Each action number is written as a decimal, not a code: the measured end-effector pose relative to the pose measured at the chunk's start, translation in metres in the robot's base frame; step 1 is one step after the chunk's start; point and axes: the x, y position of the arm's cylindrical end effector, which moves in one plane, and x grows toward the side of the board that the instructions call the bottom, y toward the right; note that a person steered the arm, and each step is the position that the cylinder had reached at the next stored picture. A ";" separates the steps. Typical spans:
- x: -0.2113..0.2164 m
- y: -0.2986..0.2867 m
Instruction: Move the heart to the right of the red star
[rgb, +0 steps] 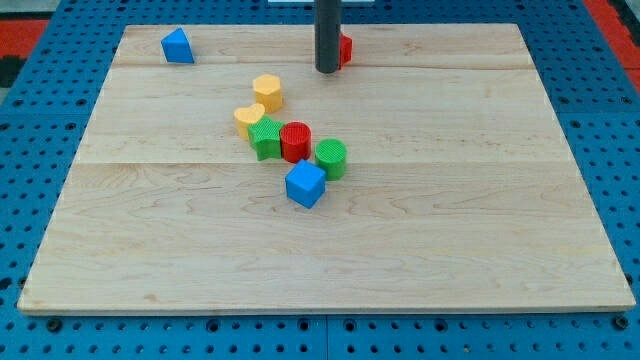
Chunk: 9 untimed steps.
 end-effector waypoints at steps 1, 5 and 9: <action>0.003 -0.006; 0.027 -0.132; 0.102 -0.014</action>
